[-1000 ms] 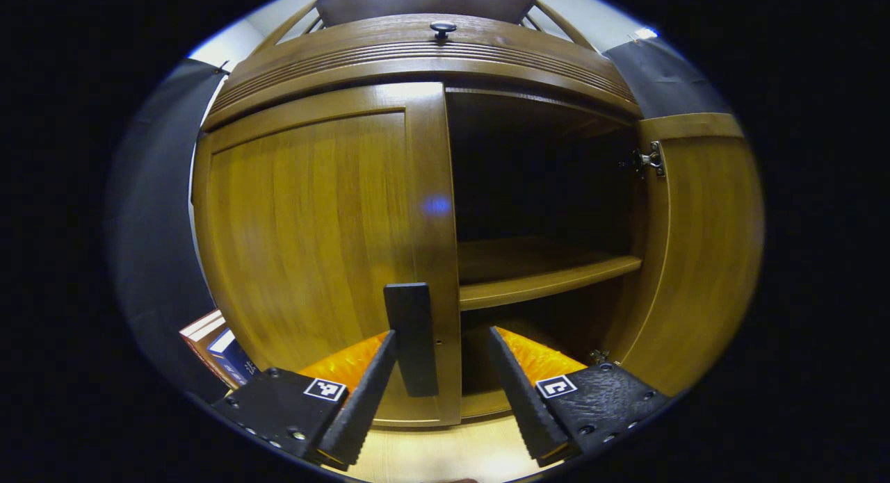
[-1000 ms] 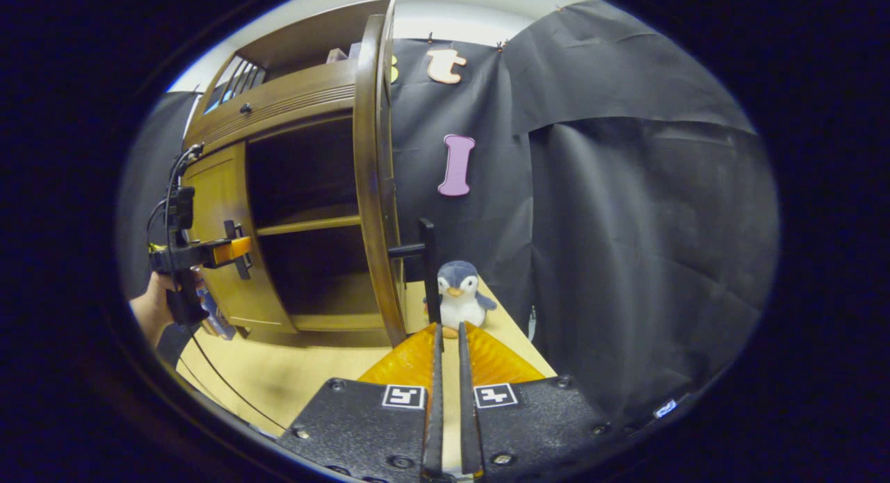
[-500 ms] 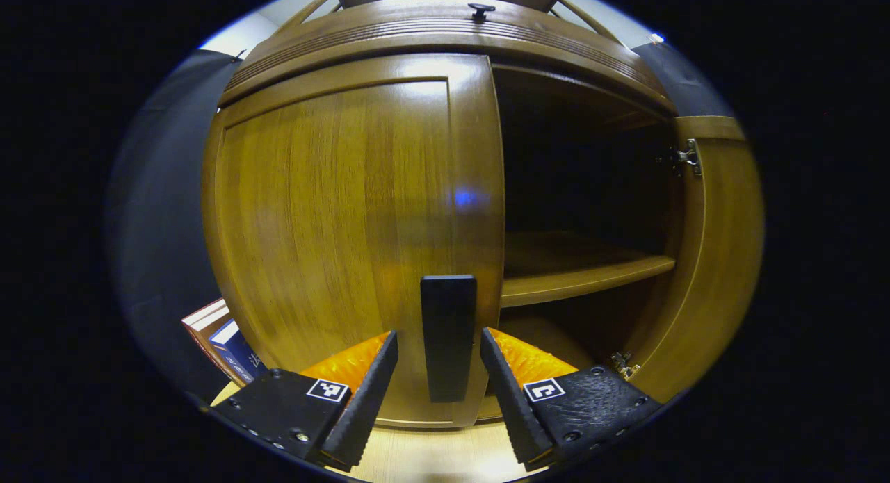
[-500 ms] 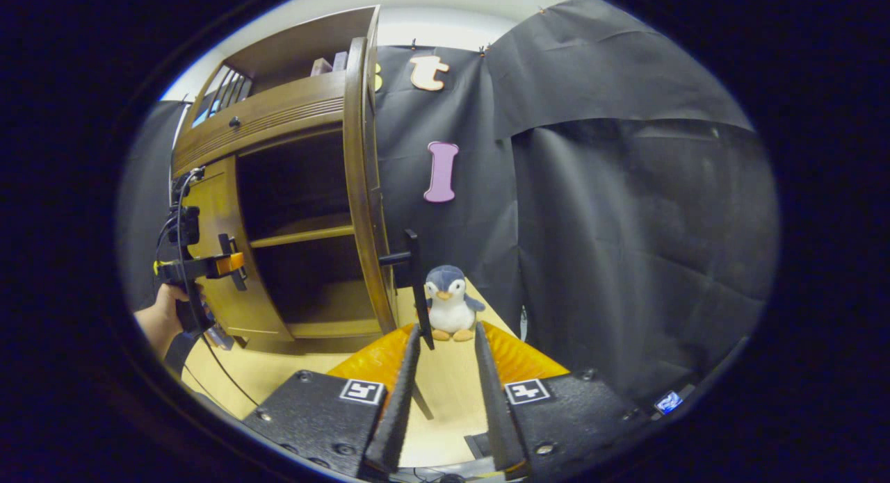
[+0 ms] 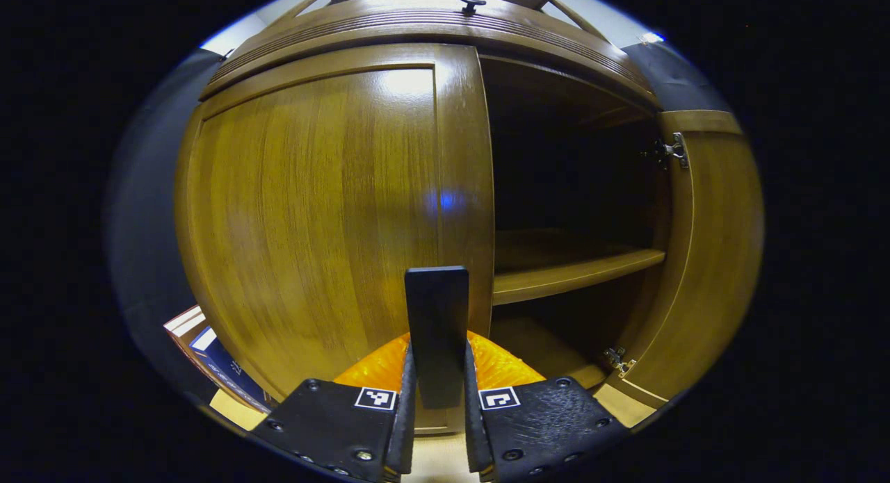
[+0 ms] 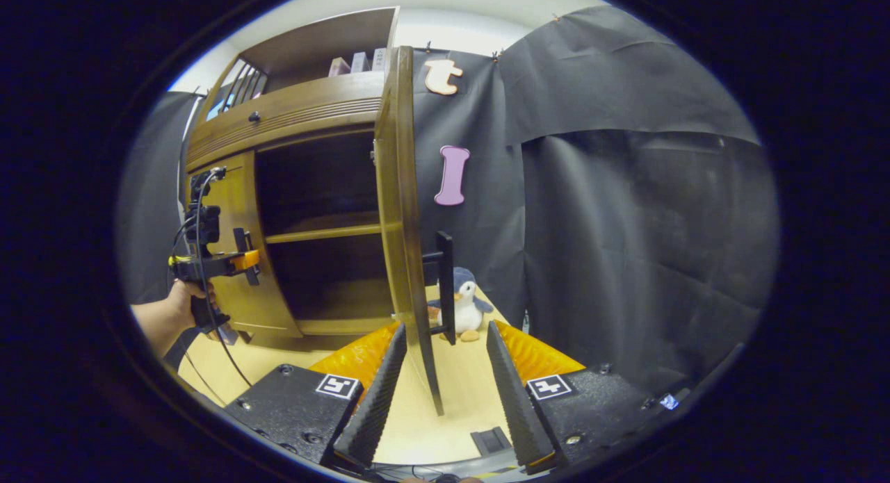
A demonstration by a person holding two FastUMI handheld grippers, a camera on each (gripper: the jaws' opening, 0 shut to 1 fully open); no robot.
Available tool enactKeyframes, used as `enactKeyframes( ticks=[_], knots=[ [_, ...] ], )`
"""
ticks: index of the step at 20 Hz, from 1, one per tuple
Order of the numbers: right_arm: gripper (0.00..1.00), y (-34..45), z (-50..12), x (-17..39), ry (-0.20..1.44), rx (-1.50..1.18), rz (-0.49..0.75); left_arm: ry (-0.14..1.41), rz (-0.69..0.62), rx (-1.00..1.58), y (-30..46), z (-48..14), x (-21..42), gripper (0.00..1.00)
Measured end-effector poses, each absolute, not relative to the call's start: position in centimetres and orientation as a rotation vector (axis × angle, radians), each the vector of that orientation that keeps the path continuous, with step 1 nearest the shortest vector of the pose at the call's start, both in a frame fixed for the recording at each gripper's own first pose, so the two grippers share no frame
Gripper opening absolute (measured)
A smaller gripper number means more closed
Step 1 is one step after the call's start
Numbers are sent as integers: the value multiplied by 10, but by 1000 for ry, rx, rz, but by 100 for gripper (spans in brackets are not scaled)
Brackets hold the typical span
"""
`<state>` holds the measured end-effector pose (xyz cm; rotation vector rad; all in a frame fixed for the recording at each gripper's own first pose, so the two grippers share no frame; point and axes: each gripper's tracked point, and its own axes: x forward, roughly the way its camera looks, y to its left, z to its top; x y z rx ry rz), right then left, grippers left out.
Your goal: Open the right door of the double-door shoe cabinet with the right hand, and open the left door with the left hand.
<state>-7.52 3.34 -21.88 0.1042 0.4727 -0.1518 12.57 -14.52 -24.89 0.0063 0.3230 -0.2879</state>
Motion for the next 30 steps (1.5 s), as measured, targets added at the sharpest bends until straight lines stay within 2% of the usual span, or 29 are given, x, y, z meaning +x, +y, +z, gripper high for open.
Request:
enactKeyframes(
  ticks=[1, 3, 5, 10, 11, 13, 19, 30],
  knots=[
    [77, 34, -219, -74, 472, 102, -152, 324, -290, 6, -145, -249, 126, 37],
    [74, 39, -219, -75, 470, 97, -146, 331, -298, 3, -146, -249, 124, 20],
    [77, 45, -219, -75, 469, 93, -134, 335, -291, -3, -146, -250, 123, 21],
    [74, 57, -217, -70, 462, 85, -111, 343, -312, -1, -142, -248, 110, 21],
    [77, 60, -216, -69, 461, 85, -105, 344, -314, 4, -141, -248, 107, 21],
    [74, 63, -218, -69, 462, 82, -96, 344, -313, 13, -137, -247, 100, 21],
    [75, 74, -219, -66, 461, 81, -56, 346, -313, 27, -124, -242, 70, 21],
    [75, 130, -224, -34, 470, 56, 99, 336, -257, 37, -85, -234, 22, 20]
  ],
)
